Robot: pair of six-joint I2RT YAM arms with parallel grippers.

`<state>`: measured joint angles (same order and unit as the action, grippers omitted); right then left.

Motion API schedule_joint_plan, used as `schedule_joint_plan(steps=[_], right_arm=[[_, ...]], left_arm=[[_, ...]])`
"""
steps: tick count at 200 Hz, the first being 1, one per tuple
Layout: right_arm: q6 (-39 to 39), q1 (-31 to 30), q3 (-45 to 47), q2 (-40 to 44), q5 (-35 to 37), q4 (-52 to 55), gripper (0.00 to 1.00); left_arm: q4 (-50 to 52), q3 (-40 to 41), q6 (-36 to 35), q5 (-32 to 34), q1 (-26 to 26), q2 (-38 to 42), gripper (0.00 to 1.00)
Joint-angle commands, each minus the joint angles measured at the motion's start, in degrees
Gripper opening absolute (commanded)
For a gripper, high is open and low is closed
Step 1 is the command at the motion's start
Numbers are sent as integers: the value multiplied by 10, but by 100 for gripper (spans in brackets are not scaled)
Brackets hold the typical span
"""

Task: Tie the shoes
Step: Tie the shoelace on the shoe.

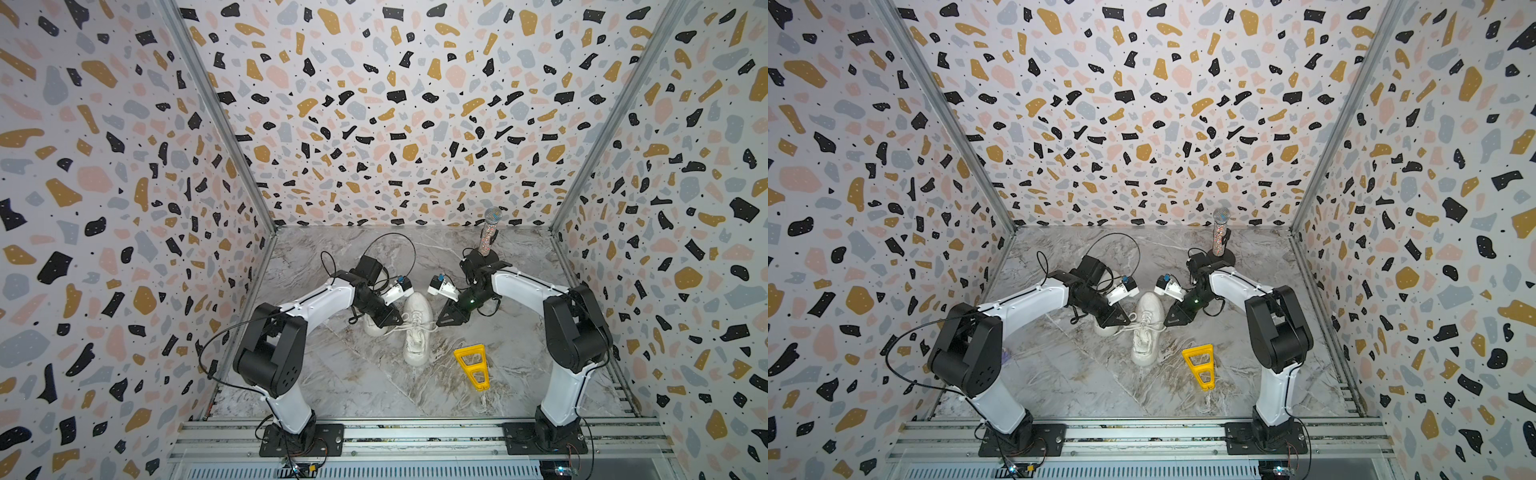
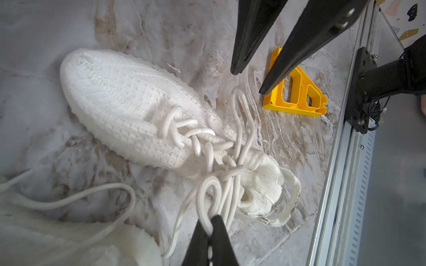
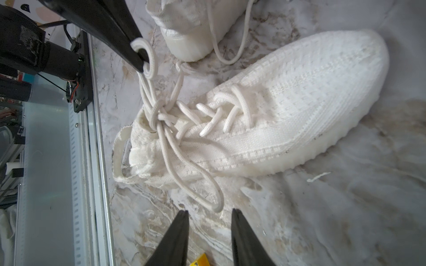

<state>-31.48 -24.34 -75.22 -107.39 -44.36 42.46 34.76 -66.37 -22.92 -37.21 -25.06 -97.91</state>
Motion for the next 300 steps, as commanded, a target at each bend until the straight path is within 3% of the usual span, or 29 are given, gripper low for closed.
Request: schedule_joint_plan(steps=[1, 71, 112, 201, 257, 300], right_arm=[[-10, -1, -26, 30, -22, 11, 37], [30, -29, -23, 42, -30, -15, 40], [42, -51, -33, 23, -29, -32, 42], [41, -85, -71, -32, -17, -31, 46], [77, -86, -62, -49, -48, -61, 47], [89, -87, -61, -52, -47, -68, 46]], left_arm=[[1, -4, -2, 5, 7, 11, 20], [4, 32, -31, -4, 57, 76, 57], [18, 75, -72, -13, 57, 112, 63], [48, 13, -83, -35, 14, 11, 46], [42, 14, -75, -46, 13, 5, 17], [46, 27, -76, -36, 14, 18, 1]])
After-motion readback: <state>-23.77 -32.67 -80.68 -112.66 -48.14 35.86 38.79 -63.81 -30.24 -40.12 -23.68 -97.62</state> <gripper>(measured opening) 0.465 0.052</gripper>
